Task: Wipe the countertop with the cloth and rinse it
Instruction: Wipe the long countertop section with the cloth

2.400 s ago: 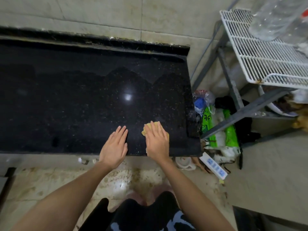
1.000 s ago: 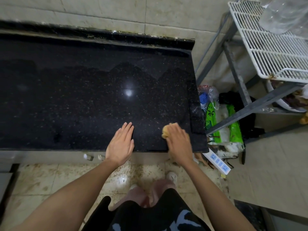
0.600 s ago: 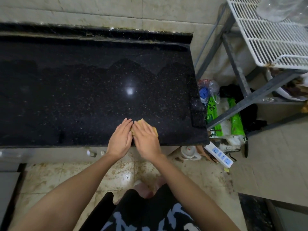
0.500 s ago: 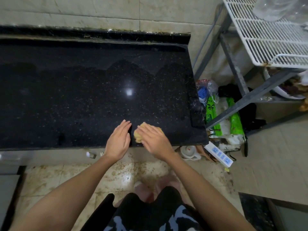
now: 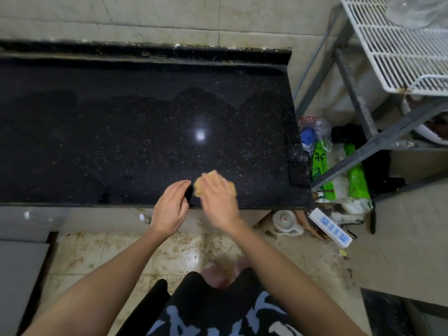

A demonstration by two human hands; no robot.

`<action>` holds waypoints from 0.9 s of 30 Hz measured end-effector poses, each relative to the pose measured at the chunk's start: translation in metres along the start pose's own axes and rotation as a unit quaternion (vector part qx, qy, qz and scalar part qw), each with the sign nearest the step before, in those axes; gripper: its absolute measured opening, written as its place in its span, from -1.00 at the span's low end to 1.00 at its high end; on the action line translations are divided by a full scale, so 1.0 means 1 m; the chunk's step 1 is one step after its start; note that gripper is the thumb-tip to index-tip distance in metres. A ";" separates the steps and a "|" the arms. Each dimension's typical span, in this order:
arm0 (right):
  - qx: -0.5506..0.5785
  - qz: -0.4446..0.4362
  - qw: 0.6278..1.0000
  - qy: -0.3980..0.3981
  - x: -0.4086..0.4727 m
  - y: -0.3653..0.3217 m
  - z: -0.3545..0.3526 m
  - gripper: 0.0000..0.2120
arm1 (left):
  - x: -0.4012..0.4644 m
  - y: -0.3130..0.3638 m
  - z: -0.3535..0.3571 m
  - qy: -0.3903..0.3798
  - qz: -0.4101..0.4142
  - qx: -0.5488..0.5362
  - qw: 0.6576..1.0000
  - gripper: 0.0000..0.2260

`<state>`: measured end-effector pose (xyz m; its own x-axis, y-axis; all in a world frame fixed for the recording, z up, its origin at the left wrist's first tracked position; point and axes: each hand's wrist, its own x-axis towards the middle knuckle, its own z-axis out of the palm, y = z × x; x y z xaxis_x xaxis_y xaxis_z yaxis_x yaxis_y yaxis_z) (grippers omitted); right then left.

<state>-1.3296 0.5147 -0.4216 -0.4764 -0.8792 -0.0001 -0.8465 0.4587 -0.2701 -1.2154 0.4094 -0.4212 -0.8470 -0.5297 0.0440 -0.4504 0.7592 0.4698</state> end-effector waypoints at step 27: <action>0.062 0.018 0.997 0.051 -0.112 0.215 -0.055 -0.54 | 0.050 0.099 0.061 -0.061 0.084 0.058 0.993 -0.48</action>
<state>-1.4713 0.7185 -0.4264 -0.5327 -0.8421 0.0843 -0.7955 0.4643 -0.3894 -1.3193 0.4809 -0.4260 -0.9374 -0.3482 0.0023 -0.3242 0.8752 0.3591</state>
